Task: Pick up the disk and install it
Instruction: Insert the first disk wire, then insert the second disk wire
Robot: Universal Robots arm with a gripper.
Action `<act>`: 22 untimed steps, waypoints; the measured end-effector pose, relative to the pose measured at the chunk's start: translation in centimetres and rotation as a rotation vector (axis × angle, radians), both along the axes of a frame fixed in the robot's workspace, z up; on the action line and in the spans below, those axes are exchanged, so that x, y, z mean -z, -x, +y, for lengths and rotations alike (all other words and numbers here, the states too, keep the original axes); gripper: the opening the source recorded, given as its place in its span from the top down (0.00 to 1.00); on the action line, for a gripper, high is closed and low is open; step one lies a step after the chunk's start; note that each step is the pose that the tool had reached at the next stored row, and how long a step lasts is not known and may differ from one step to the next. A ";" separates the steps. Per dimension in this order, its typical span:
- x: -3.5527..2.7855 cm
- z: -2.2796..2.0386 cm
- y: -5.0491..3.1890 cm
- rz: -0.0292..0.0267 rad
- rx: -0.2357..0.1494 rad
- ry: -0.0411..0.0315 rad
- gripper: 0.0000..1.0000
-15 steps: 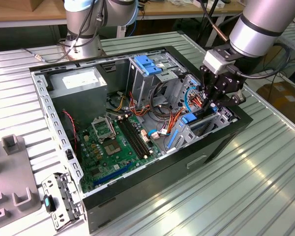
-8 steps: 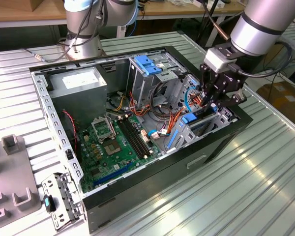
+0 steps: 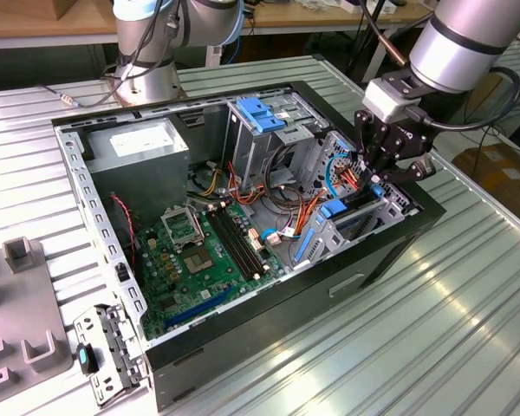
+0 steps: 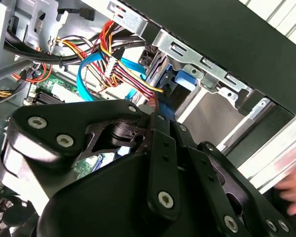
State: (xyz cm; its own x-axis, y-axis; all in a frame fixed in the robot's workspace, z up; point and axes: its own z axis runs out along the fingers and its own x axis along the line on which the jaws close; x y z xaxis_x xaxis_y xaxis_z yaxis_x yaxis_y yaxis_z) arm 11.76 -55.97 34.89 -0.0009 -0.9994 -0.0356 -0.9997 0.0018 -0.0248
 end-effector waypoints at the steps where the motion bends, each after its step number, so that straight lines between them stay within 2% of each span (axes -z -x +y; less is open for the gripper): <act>1: -0.01 0.00 0.00 0.0000 0.000 0.0000 0.89; 16: -0.17 0.00 0.02 0.0000 0.000 -0.0001 0.89; 19: -0.17 -0.01 0.41 0.0000 0.000 -0.0005 0.89; 21: -0.21 0.00 0.41 0.0000 0.000 -0.0037 0.89; 22: -0.42 0.00 0.42 0.0000 0.000 -0.0119 0.89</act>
